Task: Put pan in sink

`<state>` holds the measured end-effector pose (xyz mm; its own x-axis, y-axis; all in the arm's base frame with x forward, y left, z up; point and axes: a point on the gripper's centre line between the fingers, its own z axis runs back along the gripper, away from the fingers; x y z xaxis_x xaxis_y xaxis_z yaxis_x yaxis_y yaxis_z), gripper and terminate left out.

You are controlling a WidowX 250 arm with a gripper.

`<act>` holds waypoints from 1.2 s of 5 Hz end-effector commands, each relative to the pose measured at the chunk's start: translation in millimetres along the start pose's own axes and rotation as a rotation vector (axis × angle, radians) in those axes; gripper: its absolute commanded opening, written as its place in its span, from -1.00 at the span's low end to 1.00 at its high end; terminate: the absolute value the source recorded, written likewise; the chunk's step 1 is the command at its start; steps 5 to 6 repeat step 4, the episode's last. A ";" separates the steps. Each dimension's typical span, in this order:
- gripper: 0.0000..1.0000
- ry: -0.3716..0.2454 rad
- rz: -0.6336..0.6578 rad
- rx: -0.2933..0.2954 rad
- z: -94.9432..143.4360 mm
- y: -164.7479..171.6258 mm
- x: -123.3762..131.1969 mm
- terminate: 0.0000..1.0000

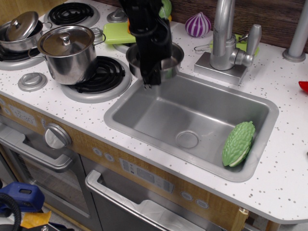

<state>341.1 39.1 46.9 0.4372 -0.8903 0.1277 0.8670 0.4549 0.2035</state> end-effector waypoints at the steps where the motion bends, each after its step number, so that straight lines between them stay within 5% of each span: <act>1: -1.00 -0.081 0.091 0.110 8.4 -29.4 22.9 -1.00; 2: 1.00 -0.067 0.107 0.182 -7.2 -47.9 36.3 -1.00; 3: 1.00 -0.108 0.091 0.182 -11.8 -48.1 35.2 -1.00; 4: 1.00 -0.108 0.091 0.182 -11.8 -48.1 35.2 1.00; 6: 1.00 -0.108 0.091 0.182 -11.8 -48.1 35.2 1.00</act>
